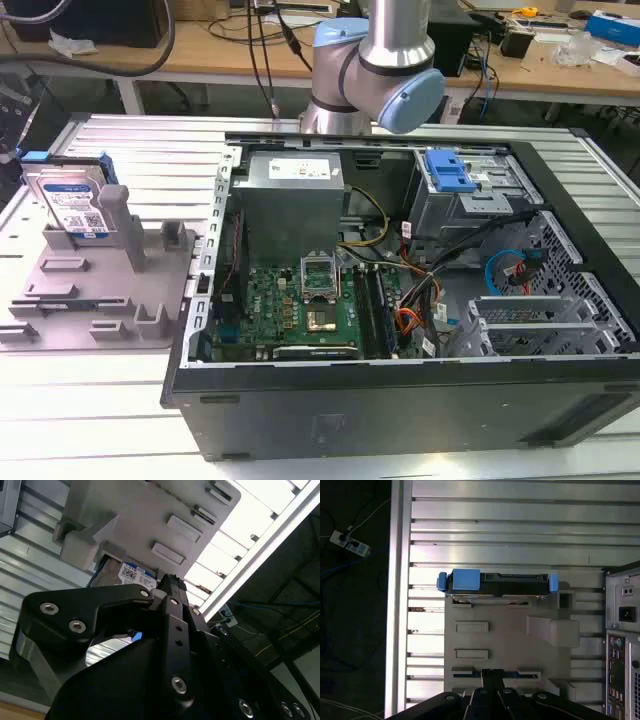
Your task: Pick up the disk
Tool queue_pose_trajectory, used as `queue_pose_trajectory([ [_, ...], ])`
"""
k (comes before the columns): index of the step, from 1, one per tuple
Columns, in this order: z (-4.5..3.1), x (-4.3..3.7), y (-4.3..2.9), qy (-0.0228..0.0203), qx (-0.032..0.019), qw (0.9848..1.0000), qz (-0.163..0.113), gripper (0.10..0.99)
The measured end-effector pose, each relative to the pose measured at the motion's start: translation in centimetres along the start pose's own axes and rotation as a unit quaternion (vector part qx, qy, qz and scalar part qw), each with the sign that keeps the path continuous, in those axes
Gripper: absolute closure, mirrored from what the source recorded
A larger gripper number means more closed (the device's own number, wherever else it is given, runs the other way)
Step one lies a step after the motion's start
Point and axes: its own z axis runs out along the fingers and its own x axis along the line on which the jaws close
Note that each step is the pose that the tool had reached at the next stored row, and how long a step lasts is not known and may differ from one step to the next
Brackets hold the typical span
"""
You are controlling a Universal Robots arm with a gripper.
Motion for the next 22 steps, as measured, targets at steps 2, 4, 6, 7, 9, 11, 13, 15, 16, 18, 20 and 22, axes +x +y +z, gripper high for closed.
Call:
queue_pose_trajectory([
  [2,0.00,0.00,0.00,0.0000,0.0000,1.0000,0.000,0.980],
  [4,0.00,0.00,0.00,0.0000,0.0000,1.0000,0.000,0.980],
  [6,0.00,0.00,0.00,0.0000,0.0000,1.0000,0.000,0.980],
  [7,0.00,0.00,0.00,0.0000,0.0000,1.0000,-0.001,0.980],
  [9,0.02,0.00,0.00,0.0008,0.0000,0.9998,-0.022,0.980],
  [11,0.04,0.00,0.00,0.0018,0.0000,0.9989,-0.047,0.980],
  [13,0.06,0.00,0.00,0.0028,0.0000,0.9972,-0.074,0.980],
  [15,0.09,0.00,0.00,0.0039,0.0001,0.9949,-0.101,0.980],
  [16,0.10,0.00,-0.01,0.0042,0.0000,0.9938,-0.111,0.980],
  [18,0.13,0.00,0.00,0.0053,0.0000,0.9911,-0.133,0.980],
  [20,0.14,0.00,-0.01,0.0074,0.0000,0.9858,-0.168,0.980],
  [22,0.15,0.00,-0.01,0.0093,-0.0001,0.9780,-0.208,0.980],
])
